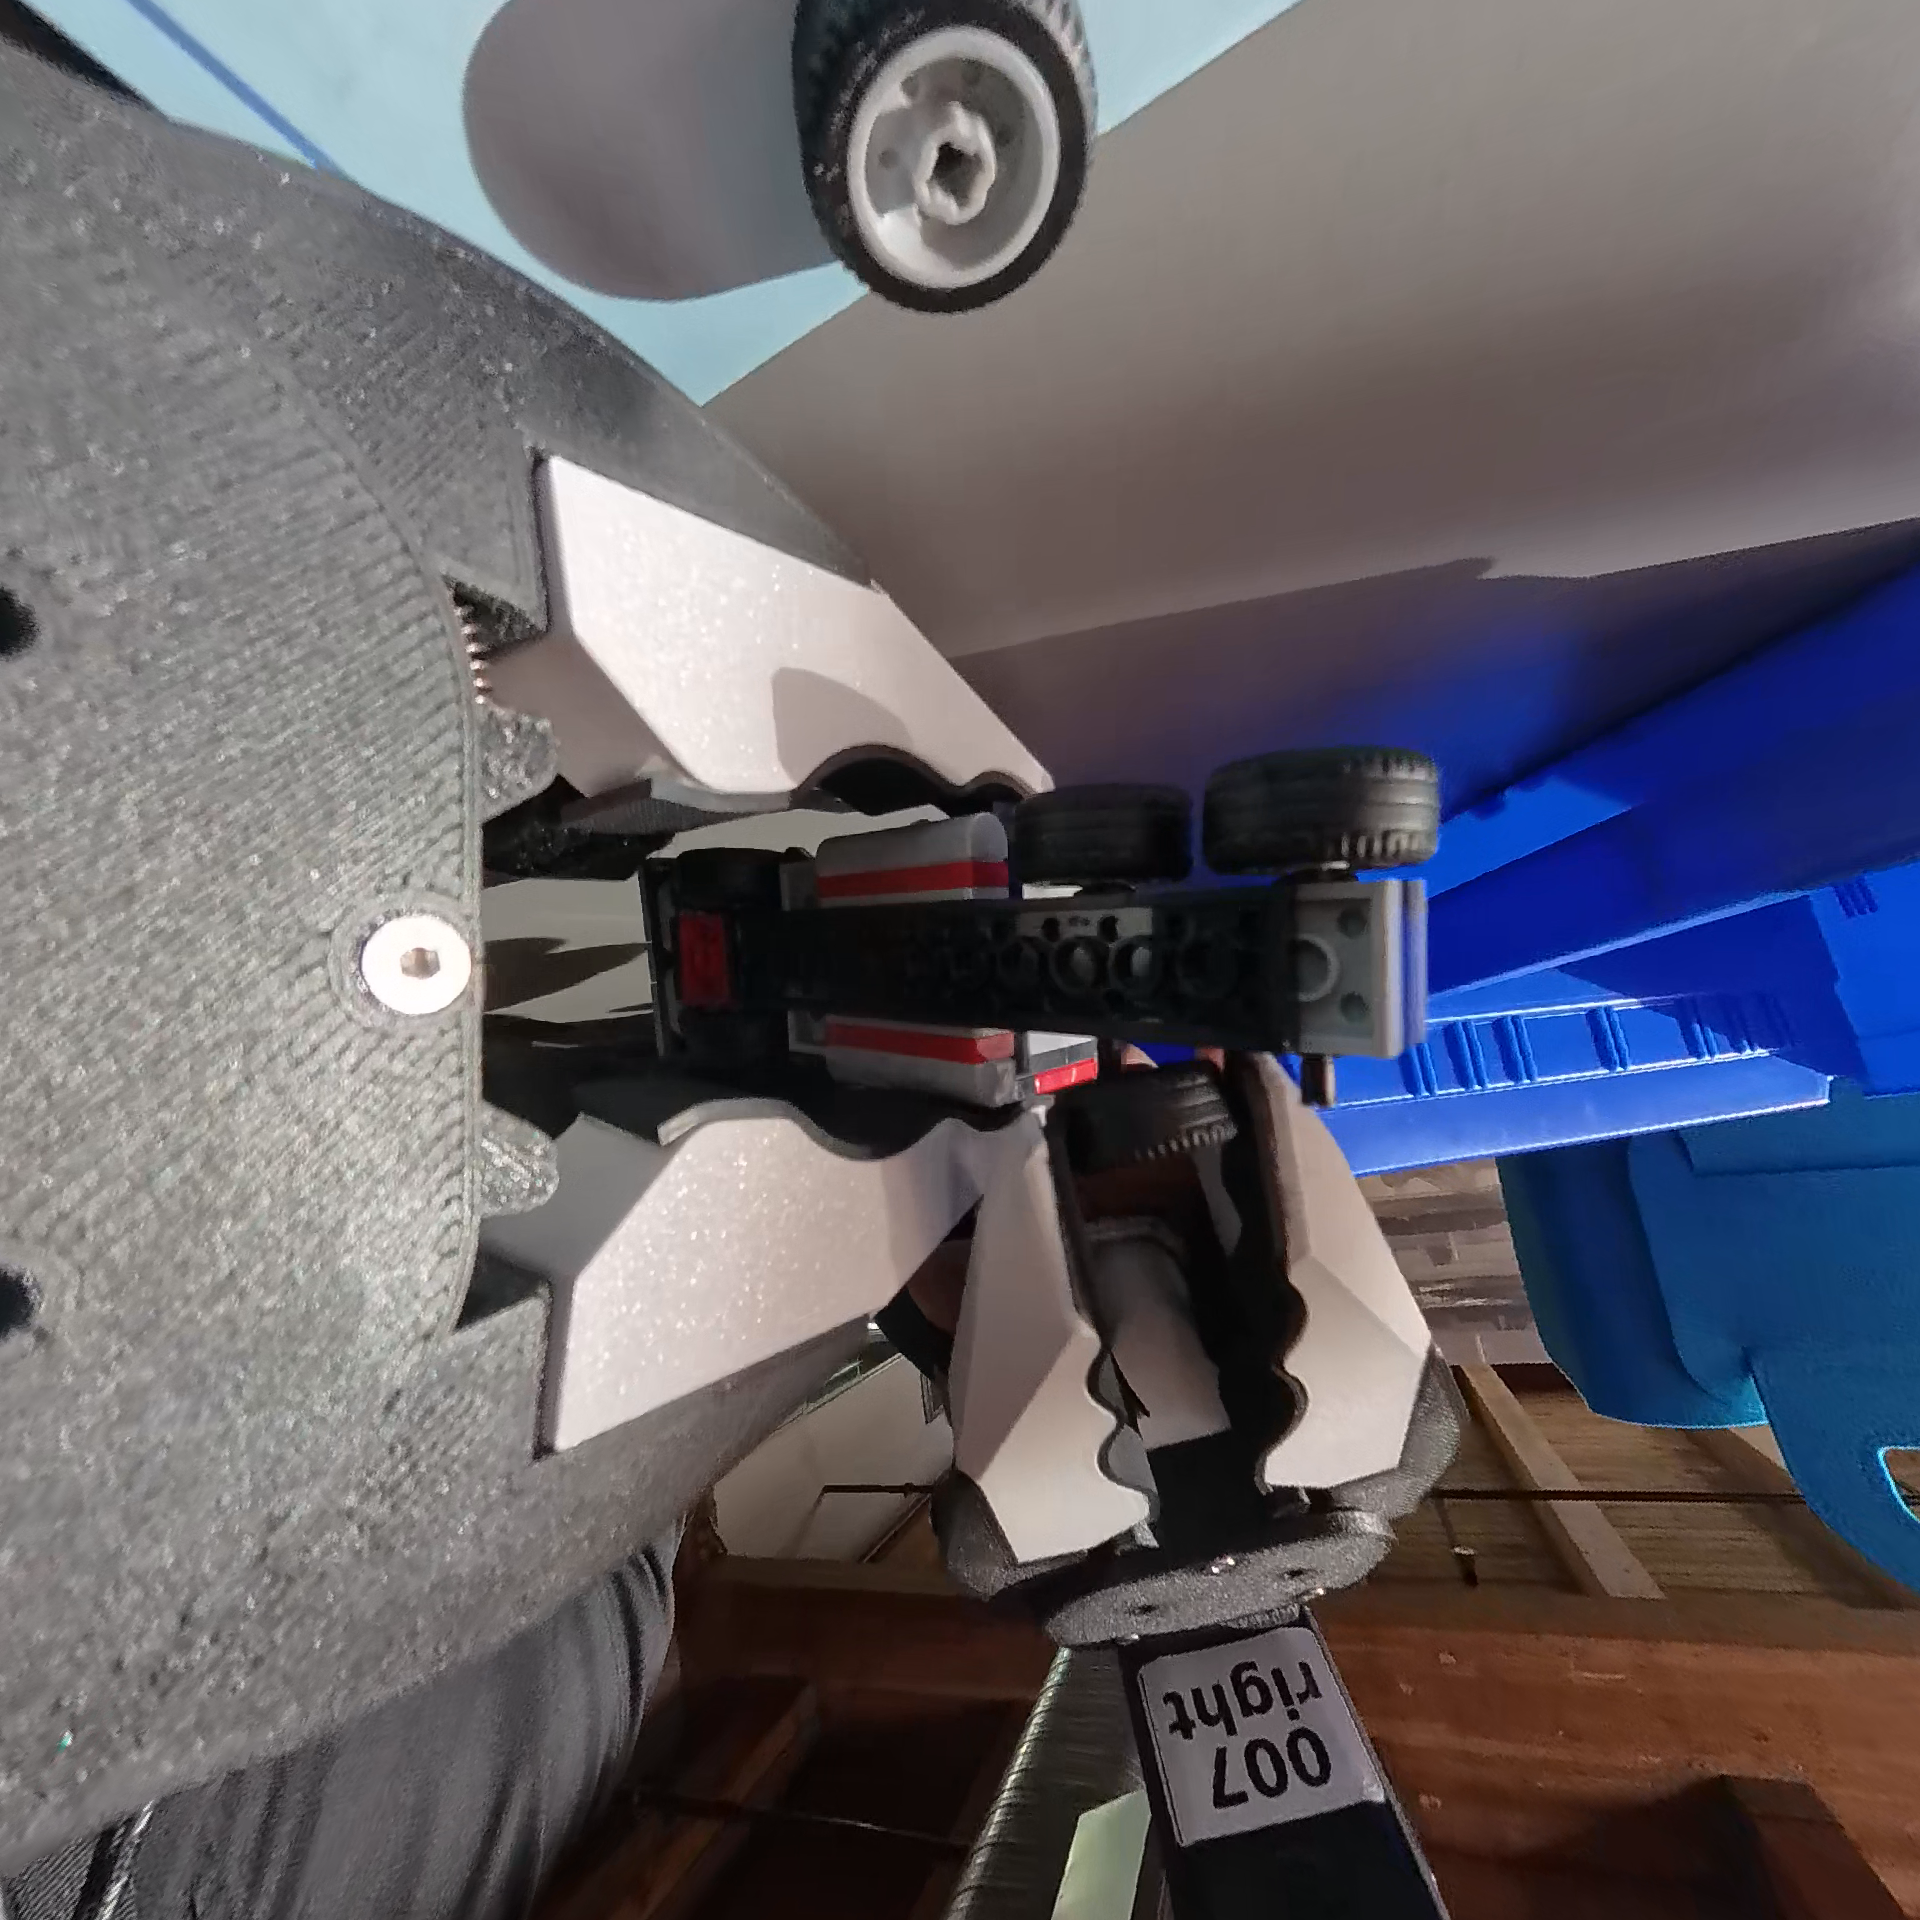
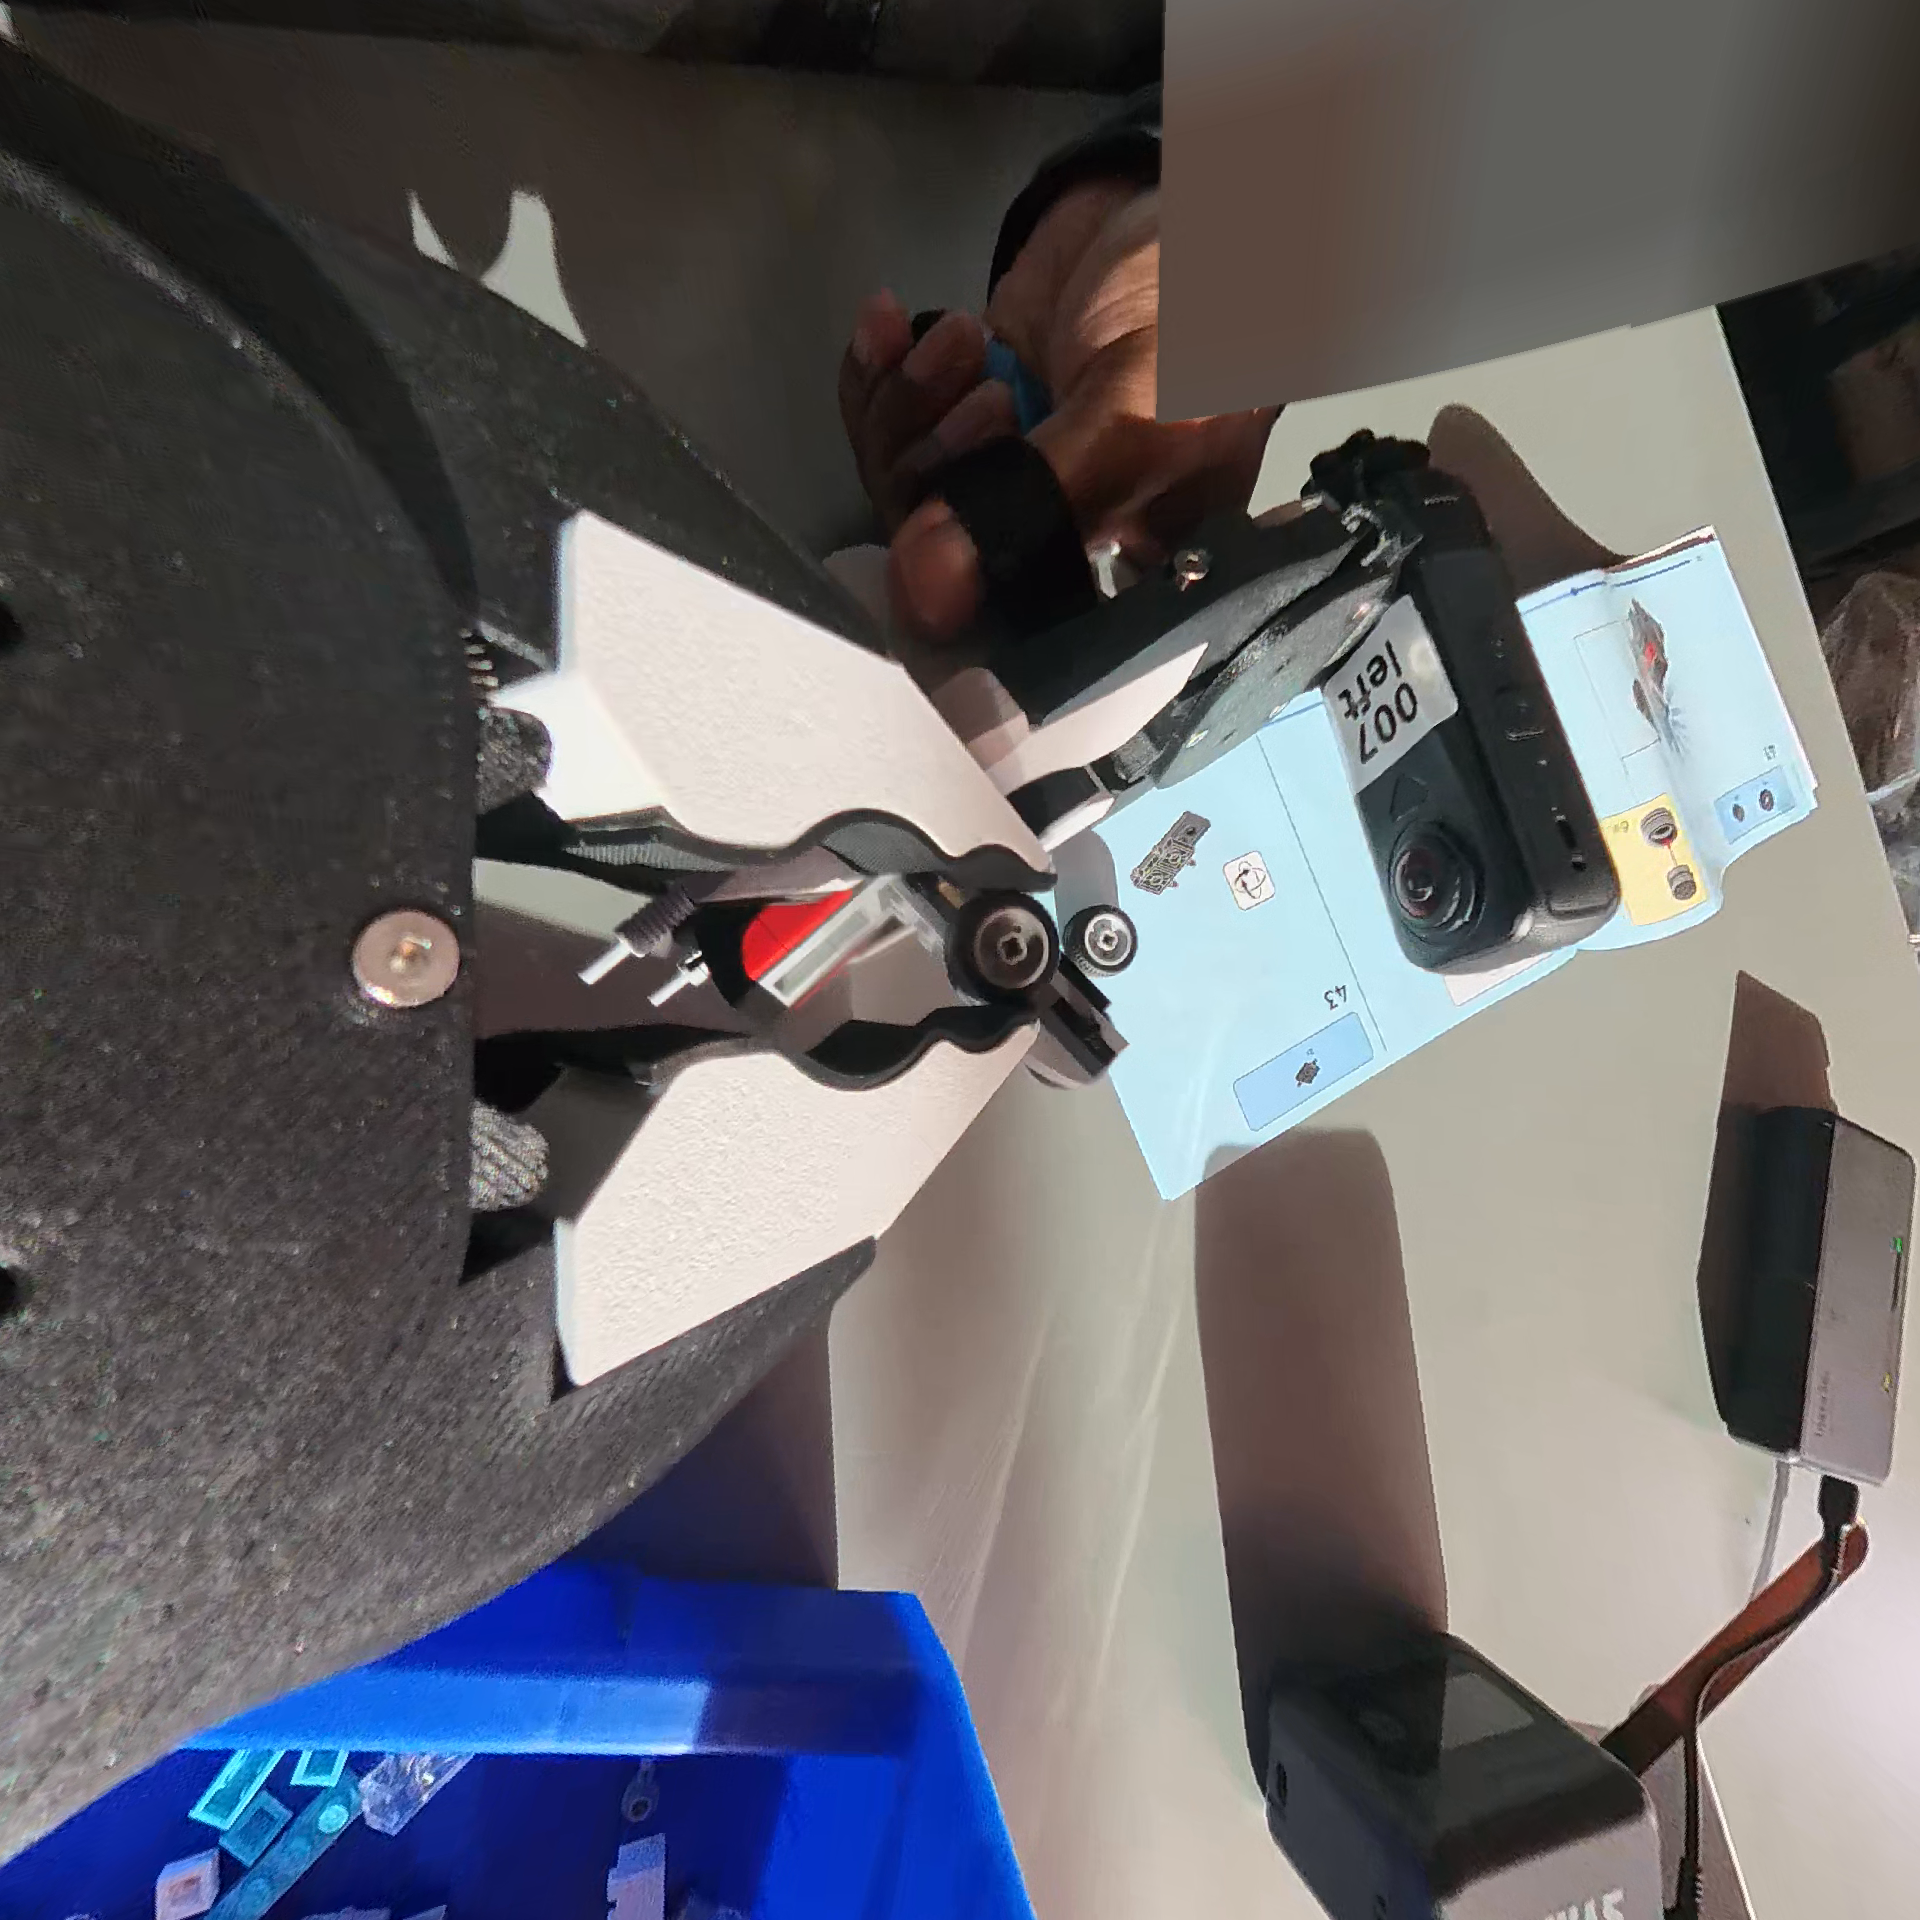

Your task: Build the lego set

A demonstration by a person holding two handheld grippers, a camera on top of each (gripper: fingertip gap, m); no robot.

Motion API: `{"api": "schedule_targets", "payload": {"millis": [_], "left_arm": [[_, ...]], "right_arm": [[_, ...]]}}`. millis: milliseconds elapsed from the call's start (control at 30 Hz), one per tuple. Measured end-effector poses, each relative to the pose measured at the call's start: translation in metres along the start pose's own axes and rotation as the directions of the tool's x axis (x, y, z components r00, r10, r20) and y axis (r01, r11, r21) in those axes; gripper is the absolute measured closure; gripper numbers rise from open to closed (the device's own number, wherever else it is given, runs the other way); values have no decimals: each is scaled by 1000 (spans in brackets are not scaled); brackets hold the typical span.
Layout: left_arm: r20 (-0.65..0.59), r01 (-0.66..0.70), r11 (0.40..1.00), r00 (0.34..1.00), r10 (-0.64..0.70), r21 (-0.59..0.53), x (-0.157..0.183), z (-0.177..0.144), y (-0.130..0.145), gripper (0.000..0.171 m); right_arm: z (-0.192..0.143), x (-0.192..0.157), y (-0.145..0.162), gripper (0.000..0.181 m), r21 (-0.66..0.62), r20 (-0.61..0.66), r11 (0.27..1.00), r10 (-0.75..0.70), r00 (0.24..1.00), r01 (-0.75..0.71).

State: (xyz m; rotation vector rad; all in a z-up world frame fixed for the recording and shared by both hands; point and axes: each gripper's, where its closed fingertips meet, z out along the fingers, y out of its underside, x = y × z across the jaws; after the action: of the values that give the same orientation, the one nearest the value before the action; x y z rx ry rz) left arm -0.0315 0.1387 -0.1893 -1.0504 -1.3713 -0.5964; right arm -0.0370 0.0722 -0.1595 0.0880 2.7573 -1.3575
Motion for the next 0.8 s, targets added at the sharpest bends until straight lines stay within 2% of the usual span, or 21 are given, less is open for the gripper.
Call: {"api": "schedule_targets", "payload": {"millis": [800], "left_arm": [[-51, 56, 998, 997, -57, -36, 2, 0, 3, 120]], "right_arm": [[2, -3, 1, 155, 23, 79, 997, 72, 994, -74]]}}
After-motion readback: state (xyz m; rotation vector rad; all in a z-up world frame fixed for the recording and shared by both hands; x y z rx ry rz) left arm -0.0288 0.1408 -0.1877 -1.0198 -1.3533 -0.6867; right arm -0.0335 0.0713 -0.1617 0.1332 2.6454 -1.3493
